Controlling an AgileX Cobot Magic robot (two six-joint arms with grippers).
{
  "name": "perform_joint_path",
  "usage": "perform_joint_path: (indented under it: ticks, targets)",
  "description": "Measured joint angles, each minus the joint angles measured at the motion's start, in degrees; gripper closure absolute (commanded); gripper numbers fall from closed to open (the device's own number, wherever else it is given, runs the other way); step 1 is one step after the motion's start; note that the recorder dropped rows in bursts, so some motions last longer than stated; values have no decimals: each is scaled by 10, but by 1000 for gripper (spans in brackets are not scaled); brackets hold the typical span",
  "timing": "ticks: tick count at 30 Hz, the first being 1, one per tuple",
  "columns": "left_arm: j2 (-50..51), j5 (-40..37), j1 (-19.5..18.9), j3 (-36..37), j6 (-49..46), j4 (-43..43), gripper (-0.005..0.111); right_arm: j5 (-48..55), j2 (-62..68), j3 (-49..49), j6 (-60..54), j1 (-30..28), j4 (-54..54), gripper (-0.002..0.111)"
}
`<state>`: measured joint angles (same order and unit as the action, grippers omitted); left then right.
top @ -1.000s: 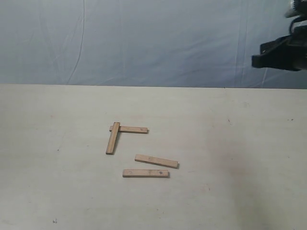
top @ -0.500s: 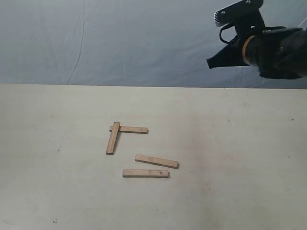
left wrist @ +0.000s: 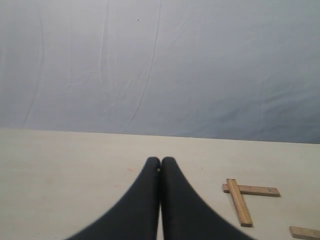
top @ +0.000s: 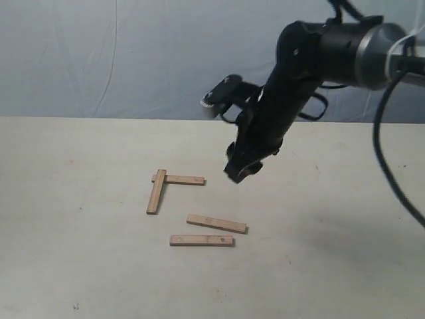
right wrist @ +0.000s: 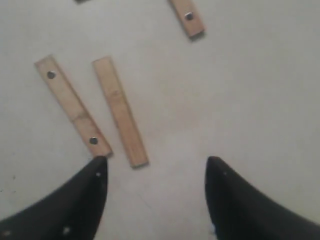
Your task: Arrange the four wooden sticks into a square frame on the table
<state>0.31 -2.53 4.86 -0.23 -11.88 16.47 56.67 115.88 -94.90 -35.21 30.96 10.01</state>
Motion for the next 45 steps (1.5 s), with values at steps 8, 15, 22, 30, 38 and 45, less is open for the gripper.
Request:
perform_joint_path:
  ticks: [8,15,22,30,38,45]
  targets:
    - [0,0,0,0,1,0,107,2,89,-16,-18,40,8,56]
    - [0,0,0,0,1,1,107,-30,134,-45,-19,46,10,56]
    - [0,0,0,0,1,1,107,-37,157,-49,-19,46,6,56]
    - [0,0,0,0,2,1,107,-56,175,-51,-19,46,5,81]
    - [0,0,0,0,2,1,107,-55,175,-66,11,46,5,108]
    - [0,0,0,0,2,2,107,-59,163,-156,312,46,-17,108]
